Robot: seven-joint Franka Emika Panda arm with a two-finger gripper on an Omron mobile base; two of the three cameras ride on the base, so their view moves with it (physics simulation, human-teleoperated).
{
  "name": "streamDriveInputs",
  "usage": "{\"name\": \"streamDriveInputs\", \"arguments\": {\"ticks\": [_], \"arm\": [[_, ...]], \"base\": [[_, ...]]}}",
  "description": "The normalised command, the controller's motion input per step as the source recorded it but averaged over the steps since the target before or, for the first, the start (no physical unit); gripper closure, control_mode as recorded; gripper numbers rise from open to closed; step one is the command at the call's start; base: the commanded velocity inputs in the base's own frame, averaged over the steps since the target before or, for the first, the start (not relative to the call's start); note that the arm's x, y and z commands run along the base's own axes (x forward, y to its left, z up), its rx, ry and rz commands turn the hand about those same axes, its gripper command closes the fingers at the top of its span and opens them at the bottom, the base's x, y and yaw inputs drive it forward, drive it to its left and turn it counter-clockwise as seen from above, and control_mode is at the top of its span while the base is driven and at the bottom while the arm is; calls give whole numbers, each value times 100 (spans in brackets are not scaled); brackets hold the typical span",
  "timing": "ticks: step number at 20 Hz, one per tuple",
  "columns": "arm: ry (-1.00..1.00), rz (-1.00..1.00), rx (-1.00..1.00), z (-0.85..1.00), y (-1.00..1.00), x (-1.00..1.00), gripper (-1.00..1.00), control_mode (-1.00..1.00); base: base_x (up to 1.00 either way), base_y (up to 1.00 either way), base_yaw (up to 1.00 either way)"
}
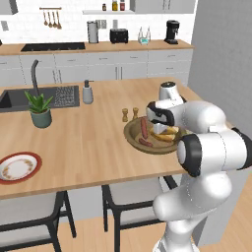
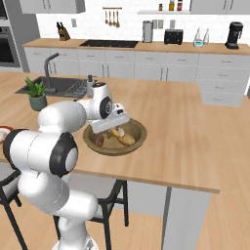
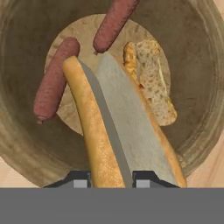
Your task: Place one bun and one sausage from the bowl on each plate.
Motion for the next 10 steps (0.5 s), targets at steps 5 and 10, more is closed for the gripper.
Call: {"name": "streamDriveInputs", "arguments": {"ticks": [5,10], "arm": [[0,-6,16,43,5,-61,100,-100],[0,-5,5,71,1,-55,100,-100]], "base": [[0,0,0],[0,0,0]]}}
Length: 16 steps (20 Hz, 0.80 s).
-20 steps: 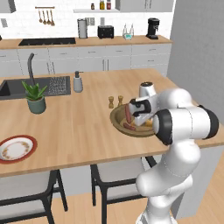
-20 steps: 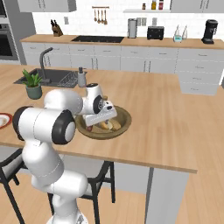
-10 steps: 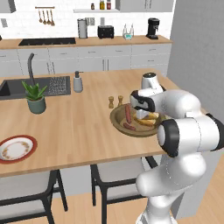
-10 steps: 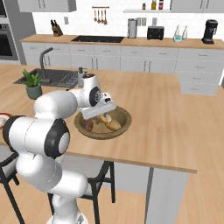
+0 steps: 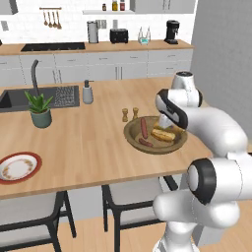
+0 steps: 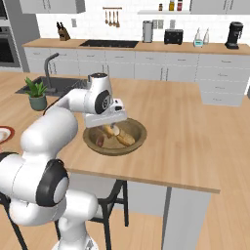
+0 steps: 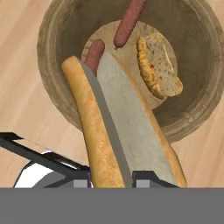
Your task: Place one bun and one sausage from the bowl on each plate.
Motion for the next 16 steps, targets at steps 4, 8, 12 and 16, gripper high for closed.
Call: {"name": "streamDriveInputs", "arguments": {"ticks": [4,8,12,16], "arm": [[0,0,-2,58,3,-44,100,-100],[-4,0,-3,36,18,-58,100,-100],[-6,0,0,38,15,-57,100,-100],[-4,0,0,17,3,-52,100,-100]], "base": [[0,0,0],[0,0,0],[0,0,0],[0,0,0]]}}
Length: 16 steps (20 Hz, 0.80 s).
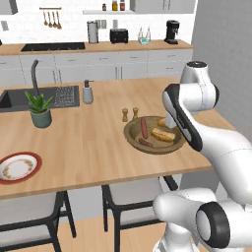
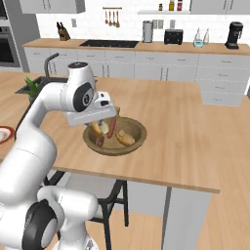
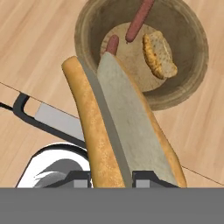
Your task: Place one bun and one sausage from the bowl on each plate.
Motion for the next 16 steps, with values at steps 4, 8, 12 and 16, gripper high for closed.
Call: {"name": "streamDriveInputs", "arguments": {"ticks": [4,8,12,16], "arm": [[0,0,0,0,0,0,100,-100],[0,0,0,0,0,0,100,-100],[0,0,0,0,0,0,100,-100],[0,0,0,0,0,0,100,100]], "base": [[0,0,0],[0,0,0],[0,0,0],[0,0,0]]}}
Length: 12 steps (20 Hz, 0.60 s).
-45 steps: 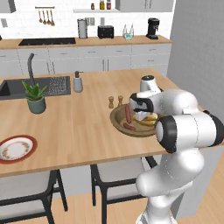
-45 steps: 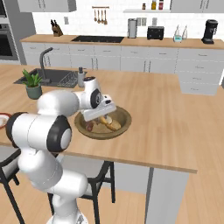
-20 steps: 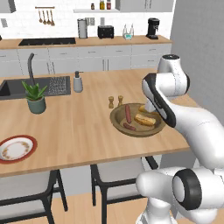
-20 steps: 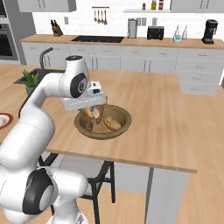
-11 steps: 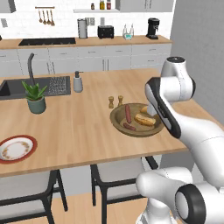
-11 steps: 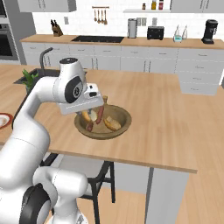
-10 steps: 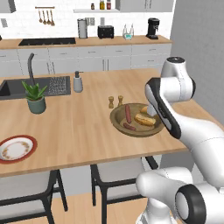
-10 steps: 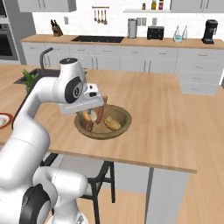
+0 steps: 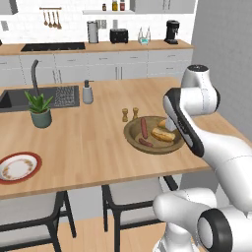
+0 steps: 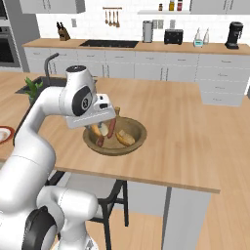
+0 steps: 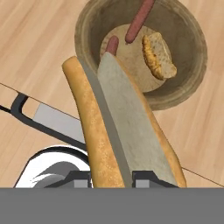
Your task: Place one bun and one sausage from the bowl on each plate.
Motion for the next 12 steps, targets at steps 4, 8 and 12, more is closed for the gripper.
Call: {"name": "streamDriveInputs", "arguments": {"ticks": [4,8,12], "arm": [[0,0,0,0,0,0,100,100],[0,0,0,0,0,0,100,100],[0,0,0,0,0,0,100,100]], "base": [[0,31,-2],[12,74,-6],[10,76,-3]]}}
